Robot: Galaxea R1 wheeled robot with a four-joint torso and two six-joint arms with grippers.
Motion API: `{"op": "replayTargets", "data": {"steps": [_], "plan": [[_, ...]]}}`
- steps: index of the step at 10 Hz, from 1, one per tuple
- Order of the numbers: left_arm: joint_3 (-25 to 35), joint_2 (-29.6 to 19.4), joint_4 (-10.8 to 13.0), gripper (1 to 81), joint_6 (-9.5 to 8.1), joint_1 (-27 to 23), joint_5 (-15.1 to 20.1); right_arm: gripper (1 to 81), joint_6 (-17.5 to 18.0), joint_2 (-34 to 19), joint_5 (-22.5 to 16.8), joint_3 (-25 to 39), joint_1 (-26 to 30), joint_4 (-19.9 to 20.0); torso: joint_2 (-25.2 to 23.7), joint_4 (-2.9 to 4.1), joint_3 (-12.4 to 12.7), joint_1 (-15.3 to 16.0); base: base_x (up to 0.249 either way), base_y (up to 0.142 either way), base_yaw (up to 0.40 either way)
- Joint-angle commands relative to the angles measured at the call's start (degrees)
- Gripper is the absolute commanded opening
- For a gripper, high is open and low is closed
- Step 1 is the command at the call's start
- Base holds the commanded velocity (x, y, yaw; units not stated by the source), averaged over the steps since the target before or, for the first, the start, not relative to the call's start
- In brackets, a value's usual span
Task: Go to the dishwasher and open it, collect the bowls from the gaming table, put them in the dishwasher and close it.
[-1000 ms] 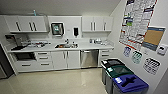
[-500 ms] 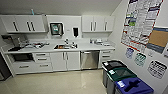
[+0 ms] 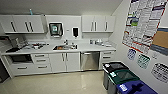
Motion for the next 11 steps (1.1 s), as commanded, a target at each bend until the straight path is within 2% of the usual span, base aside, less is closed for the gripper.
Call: {"op": "replayTargets", "data": {"steps": [1, 11], "plan": [[1.3, -1.0, 2.6, 81.1, -2.84, -3.4, 3.8, 81.1, -0.3, -1.2, -3.1, 1.3, 3.0, 0.1, 0.0, 0.00, 0.0, 0.0, 0.135, 0.000, 0.000], [2.0, -1.4, 2.6, 81.1, -2.84, -3.4, 3.8, 81.1, -0.3, -1.2, -3.2, 1.3, 3.1, 0.0, 0.0, 0.00, 0.0, 0.0, 0.134, 0.071, 0.000]]}}
